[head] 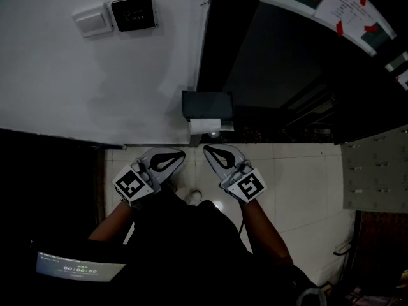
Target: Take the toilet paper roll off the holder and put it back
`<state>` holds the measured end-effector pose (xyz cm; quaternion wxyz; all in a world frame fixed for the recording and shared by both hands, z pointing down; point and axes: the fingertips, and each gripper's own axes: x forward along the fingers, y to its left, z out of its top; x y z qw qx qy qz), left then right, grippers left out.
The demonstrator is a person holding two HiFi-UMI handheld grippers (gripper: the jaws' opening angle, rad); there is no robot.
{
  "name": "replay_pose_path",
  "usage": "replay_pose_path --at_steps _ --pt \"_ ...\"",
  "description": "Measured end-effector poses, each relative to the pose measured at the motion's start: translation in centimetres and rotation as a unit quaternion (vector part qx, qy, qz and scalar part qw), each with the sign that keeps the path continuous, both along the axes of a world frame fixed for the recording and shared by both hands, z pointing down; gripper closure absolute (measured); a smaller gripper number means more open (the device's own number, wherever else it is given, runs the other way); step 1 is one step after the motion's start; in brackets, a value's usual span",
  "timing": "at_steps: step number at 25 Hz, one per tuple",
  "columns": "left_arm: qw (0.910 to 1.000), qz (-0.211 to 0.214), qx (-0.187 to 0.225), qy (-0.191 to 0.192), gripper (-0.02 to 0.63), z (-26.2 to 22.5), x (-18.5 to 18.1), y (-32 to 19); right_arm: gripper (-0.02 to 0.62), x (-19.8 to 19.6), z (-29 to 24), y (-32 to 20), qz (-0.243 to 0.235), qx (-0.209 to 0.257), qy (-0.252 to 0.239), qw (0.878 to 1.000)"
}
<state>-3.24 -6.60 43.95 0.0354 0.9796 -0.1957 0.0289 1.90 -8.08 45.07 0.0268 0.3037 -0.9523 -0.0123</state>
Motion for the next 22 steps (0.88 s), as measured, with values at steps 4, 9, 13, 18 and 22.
replay_pose_path --at_steps 4,9,13,18,22 --pt "1.0000 0.000 -0.001 -0.002 0.604 0.2 -0.1 0.0 0.595 -0.6 -0.4 0.6 -0.011 -0.003 -0.005 1.000" --pt "1.0000 0.001 0.003 -0.002 0.604 0.3 -0.2 0.0 0.595 -1.1 -1.1 1.0 -0.019 0.000 -0.009 1.000" --pt "1.0000 0.004 0.002 -0.003 0.604 0.4 0.0 0.1 0.595 -1.0 -1.2 1.1 -0.019 -0.006 -0.013 1.000" --pt "1.0000 0.007 0.000 -0.002 0.604 0.3 0.1 0.3 0.595 -1.1 -0.6 1.1 -0.019 -0.015 -0.009 1.000" --pt "1.0000 0.007 0.001 -0.001 0.604 0.9 0.1 0.5 0.595 -1.0 -0.6 1.3 -0.010 -0.020 -0.021 1.000"
